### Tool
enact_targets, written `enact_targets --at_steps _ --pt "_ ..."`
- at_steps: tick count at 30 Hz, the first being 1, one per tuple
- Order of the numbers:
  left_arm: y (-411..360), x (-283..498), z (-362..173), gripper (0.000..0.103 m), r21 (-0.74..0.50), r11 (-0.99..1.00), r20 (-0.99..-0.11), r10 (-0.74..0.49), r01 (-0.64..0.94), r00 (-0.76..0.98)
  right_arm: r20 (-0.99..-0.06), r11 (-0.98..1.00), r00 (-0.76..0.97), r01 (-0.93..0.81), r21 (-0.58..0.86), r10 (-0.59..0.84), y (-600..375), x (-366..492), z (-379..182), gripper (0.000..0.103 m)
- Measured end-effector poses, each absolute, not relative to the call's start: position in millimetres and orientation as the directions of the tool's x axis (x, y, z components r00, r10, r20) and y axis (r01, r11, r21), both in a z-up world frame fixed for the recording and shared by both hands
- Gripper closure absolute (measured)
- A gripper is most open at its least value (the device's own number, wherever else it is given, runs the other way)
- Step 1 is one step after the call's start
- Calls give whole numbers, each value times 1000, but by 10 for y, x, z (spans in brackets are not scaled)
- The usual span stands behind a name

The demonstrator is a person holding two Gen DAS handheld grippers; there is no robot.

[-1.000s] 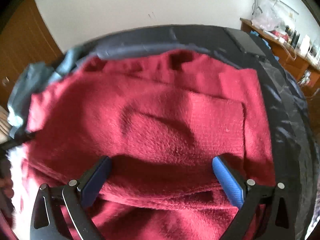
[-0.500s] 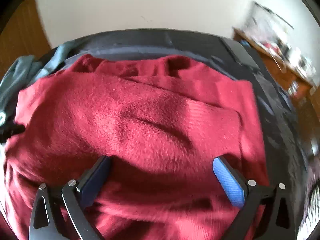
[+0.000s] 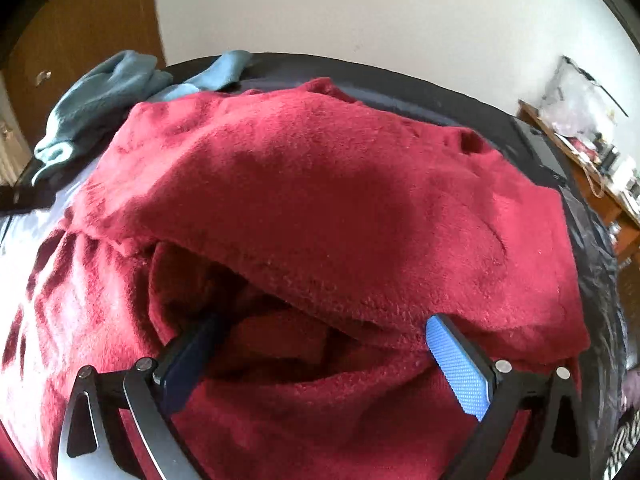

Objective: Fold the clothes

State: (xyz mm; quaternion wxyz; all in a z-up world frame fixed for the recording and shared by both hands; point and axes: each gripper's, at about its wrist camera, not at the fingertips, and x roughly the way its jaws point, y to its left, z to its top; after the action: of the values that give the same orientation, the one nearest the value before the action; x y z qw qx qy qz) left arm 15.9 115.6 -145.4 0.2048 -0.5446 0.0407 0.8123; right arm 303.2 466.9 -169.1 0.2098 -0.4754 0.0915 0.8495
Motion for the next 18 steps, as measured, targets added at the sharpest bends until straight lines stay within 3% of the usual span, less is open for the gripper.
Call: enact_targets --at_steps 6,18 --pt "807 518 -1484 11 -165 -928 -910 274 -335 -311 -833 -908 -543 -395 139 109 4770 3483 -1440 0" --pt "235 1160 -1582 11 -211 -928 -920 295 -307 -259 -812 -868 -581 -371 330 -61 4545 5177 -1310 0"
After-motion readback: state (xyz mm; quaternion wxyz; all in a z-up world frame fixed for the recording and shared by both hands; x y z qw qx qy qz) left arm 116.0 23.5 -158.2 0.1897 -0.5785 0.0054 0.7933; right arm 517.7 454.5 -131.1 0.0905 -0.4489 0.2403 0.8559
